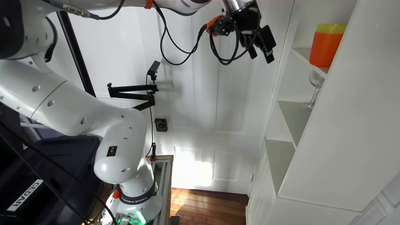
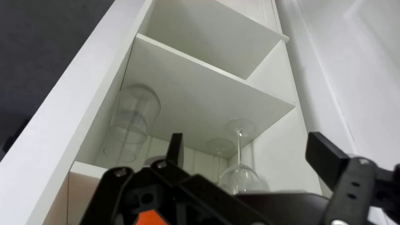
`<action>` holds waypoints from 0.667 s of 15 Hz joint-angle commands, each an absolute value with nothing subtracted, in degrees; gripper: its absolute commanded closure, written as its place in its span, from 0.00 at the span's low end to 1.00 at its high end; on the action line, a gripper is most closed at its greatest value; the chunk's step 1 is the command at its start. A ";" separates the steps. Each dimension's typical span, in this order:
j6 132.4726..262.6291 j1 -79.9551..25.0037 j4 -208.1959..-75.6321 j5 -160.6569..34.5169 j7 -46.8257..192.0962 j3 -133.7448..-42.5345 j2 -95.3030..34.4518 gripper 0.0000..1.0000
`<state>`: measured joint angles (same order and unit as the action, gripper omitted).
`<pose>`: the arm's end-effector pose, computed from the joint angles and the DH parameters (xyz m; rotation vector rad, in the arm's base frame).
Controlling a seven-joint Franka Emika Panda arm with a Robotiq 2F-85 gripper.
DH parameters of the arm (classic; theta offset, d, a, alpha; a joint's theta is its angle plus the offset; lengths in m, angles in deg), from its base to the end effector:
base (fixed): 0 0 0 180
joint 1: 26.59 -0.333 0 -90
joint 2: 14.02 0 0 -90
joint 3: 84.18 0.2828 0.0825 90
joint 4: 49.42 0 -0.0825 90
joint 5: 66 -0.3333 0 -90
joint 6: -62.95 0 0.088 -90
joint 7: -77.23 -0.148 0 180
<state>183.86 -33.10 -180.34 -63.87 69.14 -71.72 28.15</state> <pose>0.3357 0.1329 0.6027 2.9433 0.2745 0.8709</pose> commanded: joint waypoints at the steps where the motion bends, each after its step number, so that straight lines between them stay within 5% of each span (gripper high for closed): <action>1: 183.85 -33.14 -179.81 -63.76 69.10 -71.83 27.48 0.00; 10: 187.32 -30.87 -180.37 -62.49 67.86 -72.11 26.93 0.00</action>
<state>184.47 -31.92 -180.04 -63.75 68.93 -71.88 27.15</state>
